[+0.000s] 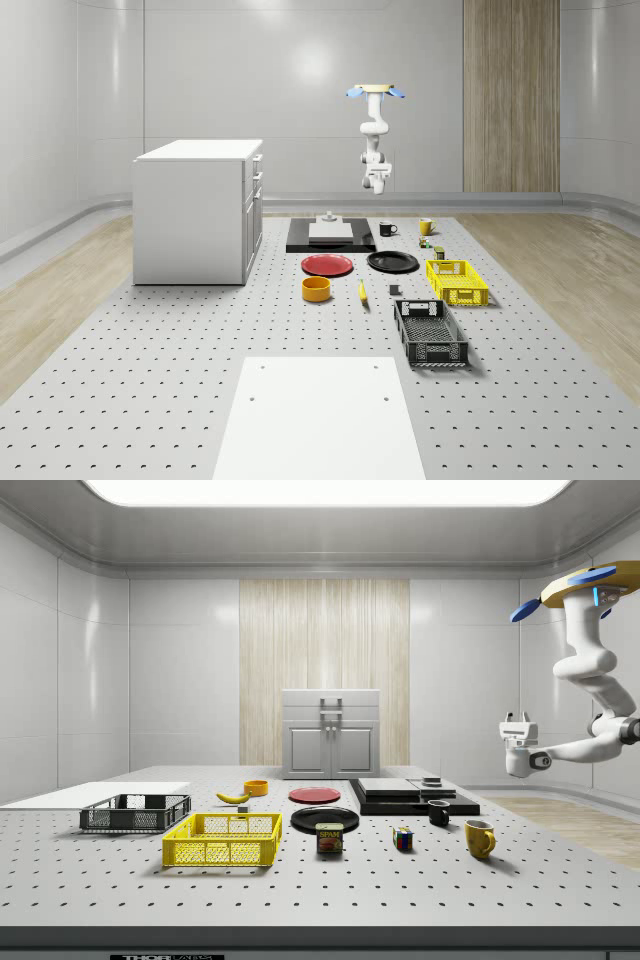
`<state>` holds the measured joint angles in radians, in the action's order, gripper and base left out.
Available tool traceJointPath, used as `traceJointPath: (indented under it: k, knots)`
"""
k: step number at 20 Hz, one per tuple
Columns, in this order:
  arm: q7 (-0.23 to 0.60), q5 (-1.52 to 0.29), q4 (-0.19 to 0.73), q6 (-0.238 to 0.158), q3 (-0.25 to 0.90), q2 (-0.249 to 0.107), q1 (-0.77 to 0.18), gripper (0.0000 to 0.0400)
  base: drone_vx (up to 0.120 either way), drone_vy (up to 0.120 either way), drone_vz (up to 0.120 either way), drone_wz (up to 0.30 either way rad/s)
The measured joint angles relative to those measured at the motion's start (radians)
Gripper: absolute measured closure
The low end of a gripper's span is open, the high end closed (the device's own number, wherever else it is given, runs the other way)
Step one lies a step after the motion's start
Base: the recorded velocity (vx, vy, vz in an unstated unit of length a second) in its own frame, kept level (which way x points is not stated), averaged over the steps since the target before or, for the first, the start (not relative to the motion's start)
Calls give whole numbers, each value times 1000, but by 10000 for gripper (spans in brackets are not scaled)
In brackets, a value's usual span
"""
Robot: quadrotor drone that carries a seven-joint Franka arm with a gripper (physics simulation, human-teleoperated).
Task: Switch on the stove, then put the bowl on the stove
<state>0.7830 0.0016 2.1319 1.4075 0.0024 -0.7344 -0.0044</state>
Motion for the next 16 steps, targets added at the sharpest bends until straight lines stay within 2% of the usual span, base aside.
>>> traceJointPath:
  k: [6,16]
  knots:
    - [-1,1,-66,-37,1,25,-1,0,0,0,0,0]
    - [-1,1,-89,-45,2,32,-3,0,0,0,0,0]
